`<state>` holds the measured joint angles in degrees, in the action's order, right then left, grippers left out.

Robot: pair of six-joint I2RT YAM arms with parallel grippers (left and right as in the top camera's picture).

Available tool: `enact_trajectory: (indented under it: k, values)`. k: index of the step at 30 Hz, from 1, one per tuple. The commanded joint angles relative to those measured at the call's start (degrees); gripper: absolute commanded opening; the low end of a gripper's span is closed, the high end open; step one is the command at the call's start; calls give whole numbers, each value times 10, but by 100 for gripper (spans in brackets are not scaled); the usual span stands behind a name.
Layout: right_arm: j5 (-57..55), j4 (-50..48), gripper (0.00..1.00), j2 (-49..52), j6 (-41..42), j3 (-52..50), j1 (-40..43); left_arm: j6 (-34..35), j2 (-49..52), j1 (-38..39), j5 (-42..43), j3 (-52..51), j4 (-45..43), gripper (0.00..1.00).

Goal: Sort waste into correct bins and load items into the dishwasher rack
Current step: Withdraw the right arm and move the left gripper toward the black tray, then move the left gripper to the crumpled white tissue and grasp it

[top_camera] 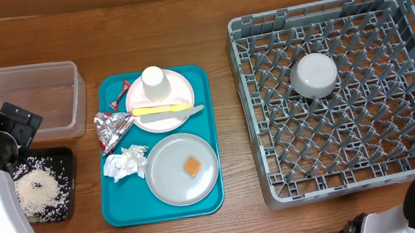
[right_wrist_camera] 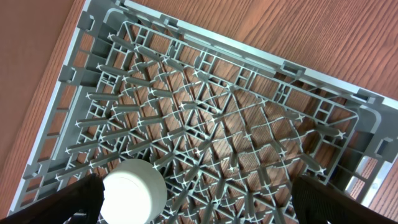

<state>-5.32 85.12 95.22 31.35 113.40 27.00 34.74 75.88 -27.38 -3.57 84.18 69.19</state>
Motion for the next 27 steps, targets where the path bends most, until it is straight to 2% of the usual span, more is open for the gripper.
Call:
enact_trajectory:
  k: [1, 3, 5, 9, 12, 14, 15, 20, 27]
  values:
    - [1, -2, 100, 1, 4, 5, 1, 32, -2, 0, 101, 15, 18, 100]
    - [1, -2, 100, 1, 4, 5, 1, 33, -2, 0, 196, 14, 66, 100]
    - [1, -2, 100, 1, 4, 5, 1, 32, -1, 0, 237, 14, 71, 100]
    - [1, -2, 100, 1, 4, 5, 1, 30, -1, 0, 219, 14, 76, 100]
    - [1, -2, 100, 1, 4, 5, 1, -36, -1, 5, 242, 13, 109, 100]
    - [1, -2, 100, 1, 4, 5, 1, -96, -1, 21, 226, 11, 129, 100]
    - [1, -2, 100, 1, 4, 5, 1, -98, 0, 29, 208, 9, 145, 100]
    - [1, -2, 100, 1, 4, 5, 1, -46, 1, 110, 146, -19, 189, 100]
    - [1, -2, 100, 1, 4, 5, 1, 149, 9, 254, 17, -79, 150, 100]
